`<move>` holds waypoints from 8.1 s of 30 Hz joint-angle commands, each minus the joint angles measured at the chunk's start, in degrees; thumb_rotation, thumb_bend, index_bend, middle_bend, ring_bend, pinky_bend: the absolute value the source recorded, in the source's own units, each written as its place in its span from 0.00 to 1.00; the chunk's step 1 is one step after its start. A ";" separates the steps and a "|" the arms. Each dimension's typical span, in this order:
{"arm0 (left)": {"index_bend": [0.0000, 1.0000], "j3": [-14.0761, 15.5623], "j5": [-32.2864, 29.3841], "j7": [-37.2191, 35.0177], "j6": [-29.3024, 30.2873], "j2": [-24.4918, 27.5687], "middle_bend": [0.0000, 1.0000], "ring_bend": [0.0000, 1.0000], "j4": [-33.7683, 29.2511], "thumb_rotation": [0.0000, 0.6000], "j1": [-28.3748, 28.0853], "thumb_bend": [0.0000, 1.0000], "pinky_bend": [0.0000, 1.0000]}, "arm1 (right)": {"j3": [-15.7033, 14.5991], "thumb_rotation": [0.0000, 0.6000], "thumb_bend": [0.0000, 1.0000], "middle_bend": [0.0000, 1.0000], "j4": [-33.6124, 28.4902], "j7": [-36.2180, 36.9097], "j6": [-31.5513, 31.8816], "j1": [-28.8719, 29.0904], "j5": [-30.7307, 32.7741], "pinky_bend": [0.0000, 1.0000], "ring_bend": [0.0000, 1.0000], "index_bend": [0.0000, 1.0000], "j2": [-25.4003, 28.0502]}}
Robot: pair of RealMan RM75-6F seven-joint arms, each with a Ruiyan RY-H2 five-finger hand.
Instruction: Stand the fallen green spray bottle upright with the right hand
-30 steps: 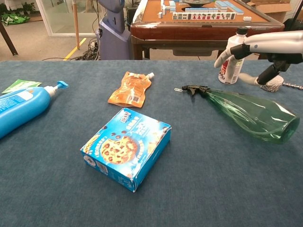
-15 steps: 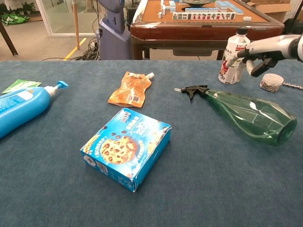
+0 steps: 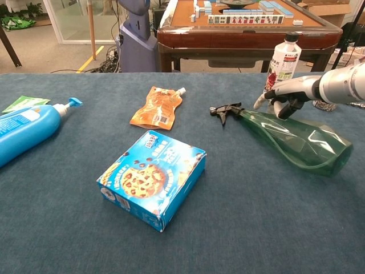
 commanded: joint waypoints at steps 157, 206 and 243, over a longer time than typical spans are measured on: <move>0.25 -0.04 1.04 -3.67 3.71 0.33 0.02 0.04 2.31 1.00 2.92 0.26 0.03 | 9.77 1.00 0.42 0.41 -23.54 3.36 24.27 -10.24 -22.25 0.07 0.20 0.57 3.60; 0.25 0.10 0.81 -1.05 2.46 0.97 0.02 0.04 -0.14 1.00 2.28 0.26 0.03 | 6.69 1.00 0.08 0.27 0.77 73.55 30.92 -19.68 -54.61 0.07 0.15 0.28 -4.97; 0.25 -0.66 0.73 -0.57 1.57 0.63 0.02 0.04 -0.71 1.00 1.07 0.26 0.03 | 3.41 1.00 0.11 0.09 -18.61 37.68 35.47 -27.06 -46.49 0.00 0.00 0.00 10.04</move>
